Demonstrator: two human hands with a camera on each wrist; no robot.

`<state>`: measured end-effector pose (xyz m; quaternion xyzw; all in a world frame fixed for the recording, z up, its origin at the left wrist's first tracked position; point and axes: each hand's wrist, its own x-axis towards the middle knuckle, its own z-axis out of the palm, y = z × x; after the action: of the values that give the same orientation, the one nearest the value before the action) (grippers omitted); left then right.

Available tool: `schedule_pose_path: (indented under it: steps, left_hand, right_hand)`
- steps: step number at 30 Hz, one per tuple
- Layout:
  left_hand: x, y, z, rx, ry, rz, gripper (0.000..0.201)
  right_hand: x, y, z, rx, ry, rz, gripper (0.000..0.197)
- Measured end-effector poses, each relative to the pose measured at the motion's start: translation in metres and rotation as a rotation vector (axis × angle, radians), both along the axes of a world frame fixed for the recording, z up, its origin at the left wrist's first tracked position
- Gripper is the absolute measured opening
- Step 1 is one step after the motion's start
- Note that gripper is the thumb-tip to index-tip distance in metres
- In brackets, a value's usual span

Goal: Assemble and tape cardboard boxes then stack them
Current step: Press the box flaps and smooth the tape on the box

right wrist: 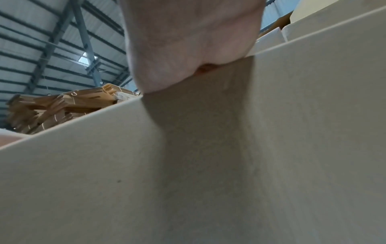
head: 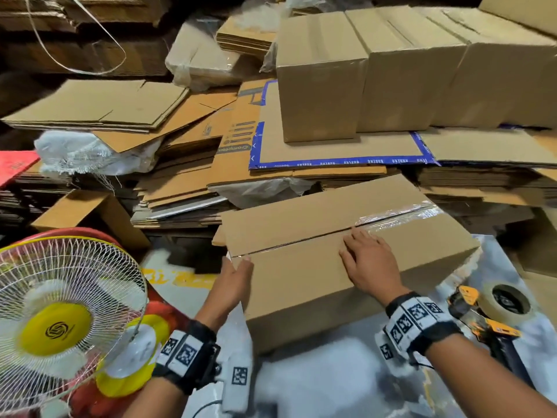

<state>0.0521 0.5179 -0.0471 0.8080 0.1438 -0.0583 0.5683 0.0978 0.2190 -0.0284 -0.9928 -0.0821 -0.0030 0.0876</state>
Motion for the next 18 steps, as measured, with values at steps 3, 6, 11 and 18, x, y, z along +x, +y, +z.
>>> schedule_pose_path:
  steps: [3,6,11,18]
  left_hand:
    - [0.028,0.022,0.023,0.172,-0.073,0.111,0.080]
    - [0.073,0.044,0.035,0.270,-0.233,0.121,0.075]
    - [0.102,0.048,0.016,0.186,-0.129,-0.117,0.083]
    - [0.036,0.026,0.011,0.447,-0.138,-0.126,0.067]
  right_hand:
    - [-0.020,0.004,-0.007,0.075,-0.030,-0.143,0.047]
    - [-0.040,0.015,-0.012,0.106,-0.049,-0.255,0.045]
    - [-0.068,0.016,-0.001,0.244,-0.013,-0.481,0.057]
    - [-0.080,-0.039,-0.004,0.971,0.186,-0.596,0.080]
